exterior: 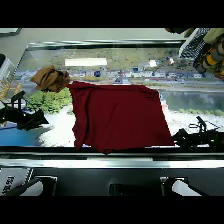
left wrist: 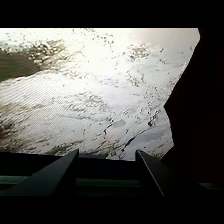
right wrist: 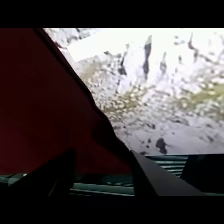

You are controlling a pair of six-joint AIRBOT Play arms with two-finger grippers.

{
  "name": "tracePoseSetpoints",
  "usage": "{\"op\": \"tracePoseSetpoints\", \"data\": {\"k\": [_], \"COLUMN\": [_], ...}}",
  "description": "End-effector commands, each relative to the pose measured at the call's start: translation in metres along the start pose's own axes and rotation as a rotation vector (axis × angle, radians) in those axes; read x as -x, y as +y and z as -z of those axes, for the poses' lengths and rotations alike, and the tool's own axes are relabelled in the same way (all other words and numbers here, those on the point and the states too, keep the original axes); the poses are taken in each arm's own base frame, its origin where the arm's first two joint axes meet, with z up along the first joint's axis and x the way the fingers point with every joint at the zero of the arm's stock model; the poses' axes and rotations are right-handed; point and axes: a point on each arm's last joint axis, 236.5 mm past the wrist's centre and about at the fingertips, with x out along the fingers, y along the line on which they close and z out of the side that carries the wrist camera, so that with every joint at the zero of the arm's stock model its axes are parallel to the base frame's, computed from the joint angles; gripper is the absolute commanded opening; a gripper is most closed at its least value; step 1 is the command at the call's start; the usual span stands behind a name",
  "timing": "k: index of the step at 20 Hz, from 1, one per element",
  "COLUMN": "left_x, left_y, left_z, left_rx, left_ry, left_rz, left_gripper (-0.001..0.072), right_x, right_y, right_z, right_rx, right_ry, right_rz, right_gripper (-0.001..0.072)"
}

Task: Fold the clothes and pants, and hang the long-sleeved shirts on hangers.

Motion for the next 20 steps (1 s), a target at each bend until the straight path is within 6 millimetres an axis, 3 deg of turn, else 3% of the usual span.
{"op": "tracePoseSetpoints", "data": {"k": [1, 4, 8, 9, 12, 20], "left_x": [-0.009, -0.026, -0.05, -0.054, -0.069, -0.116], "left_y": [0.012, 0.004, -0.038, -0.044, -0.057, -0.092], "left_z": [0.022, 0.053, 0.079, 0.083, 0.094, 0.122], "left_rx": [0.04, 0.035, 0.004, 0.005, -0.018, -0.134], "left_ry": [-0.034, 0.003, 0.051, 0.053, 0.069, 0.198], "left_rz": [-0.002, 0.07, 0.293, 0.33, 0.393, 0.369], "left_gripper": [0.0414, 0.0414, 0.0415, 0.0414, 0.0414, 0.0414], "right_x": [-0.011, -0.022, -0.023, -0.023, -0.022, -0.021], "right_y": [0.0, 0.001, 0.005, 0.007, 0.014, 0.022], "right_z": [0.007, 0.021, 0.021, 0.02, 0.017, 0.013], "right_rx": [-0.019, -0.033, -0.007, -0.008, -0.012, -0.024], "right_ry": [0.002, 0.036, 0.031, 0.026, 0.011, -0.004], "right_rz": [-0.019, -0.041, -0.064, -0.072, -0.099, -0.136], "right_gripper": [0.0416, 0.0399, 0.0137, 0.0032, 0.0032, 0.0033]}}
